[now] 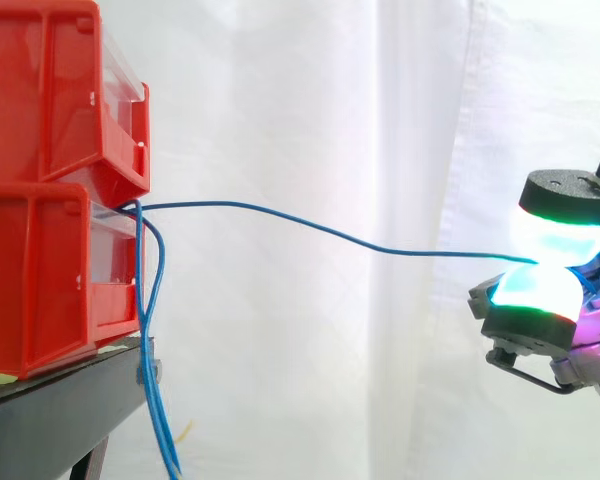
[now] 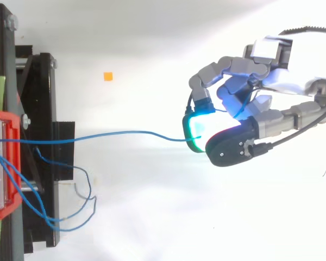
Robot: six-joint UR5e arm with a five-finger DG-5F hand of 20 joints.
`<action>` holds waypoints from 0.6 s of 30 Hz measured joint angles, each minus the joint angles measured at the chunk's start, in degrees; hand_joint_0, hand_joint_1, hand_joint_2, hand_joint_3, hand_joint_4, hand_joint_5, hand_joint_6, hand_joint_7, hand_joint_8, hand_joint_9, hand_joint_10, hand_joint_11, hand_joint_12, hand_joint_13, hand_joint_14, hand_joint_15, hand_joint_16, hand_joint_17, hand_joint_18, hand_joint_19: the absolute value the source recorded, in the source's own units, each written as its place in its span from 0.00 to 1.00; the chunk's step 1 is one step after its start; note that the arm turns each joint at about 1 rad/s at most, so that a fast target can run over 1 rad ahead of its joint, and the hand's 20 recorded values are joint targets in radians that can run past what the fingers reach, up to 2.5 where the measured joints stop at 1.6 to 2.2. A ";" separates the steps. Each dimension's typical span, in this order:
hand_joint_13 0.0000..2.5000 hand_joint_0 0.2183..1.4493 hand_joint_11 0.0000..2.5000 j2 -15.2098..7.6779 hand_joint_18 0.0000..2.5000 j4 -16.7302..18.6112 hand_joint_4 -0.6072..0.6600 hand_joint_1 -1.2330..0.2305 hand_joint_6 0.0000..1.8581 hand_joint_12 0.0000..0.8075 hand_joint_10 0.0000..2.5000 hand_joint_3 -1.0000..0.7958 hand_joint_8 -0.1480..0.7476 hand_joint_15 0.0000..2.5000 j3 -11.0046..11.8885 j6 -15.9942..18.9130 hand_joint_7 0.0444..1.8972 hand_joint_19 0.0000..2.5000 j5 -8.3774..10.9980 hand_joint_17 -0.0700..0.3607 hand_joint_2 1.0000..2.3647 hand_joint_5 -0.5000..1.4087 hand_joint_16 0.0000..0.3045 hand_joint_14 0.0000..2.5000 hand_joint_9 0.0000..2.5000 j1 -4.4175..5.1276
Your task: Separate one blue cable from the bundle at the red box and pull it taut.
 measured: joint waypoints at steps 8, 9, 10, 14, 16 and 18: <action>0.29 0.38 0.91 0.00 0.58 0.14 0.52 0.36 0.49 0.63 1.00 0.61 0.61 0.84 -0.01 -0.23 0.70 0.63 0.01 0.46 0.01 0.17 0.19 1.00 0.29 0.01; 0.29 0.38 0.90 0.00 0.58 0.15 0.52 0.36 0.49 0.63 1.00 0.61 0.61 0.83 -0.01 -0.24 0.70 0.63 0.01 0.46 0.01 0.17 0.19 1.00 0.29 0.01; 0.29 0.38 0.90 0.00 0.58 0.15 0.52 0.36 0.49 0.63 1.00 0.61 0.61 0.84 -0.01 -0.24 0.70 0.63 0.01 0.46 0.01 0.17 0.19 1.00 0.29 0.01; 0.29 0.38 0.90 -0.01 0.58 0.15 0.52 0.36 0.49 0.63 1.00 0.62 0.61 0.83 -0.01 -0.24 0.70 0.64 0.01 0.46 0.01 0.17 0.19 1.00 0.29 0.01; 0.29 0.38 0.90 -0.01 0.58 0.15 0.52 0.36 0.49 0.63 1.00 0.61 0.61 0.83 -0.02 -0.24 0.70 0.64 0.01 0.47 0.01 0.17 0.19 1.00 0.29 0.01; 0.29 0.38 0.90 -0.01 0.58 0.15 0.52 0.36 0.49 0.63 1.00 0.61 0.61 0.83 -0.02 -0.24 0.70 0.64 0.01 0.47 0.01 0.17 0.19 1.00 0.29 0.01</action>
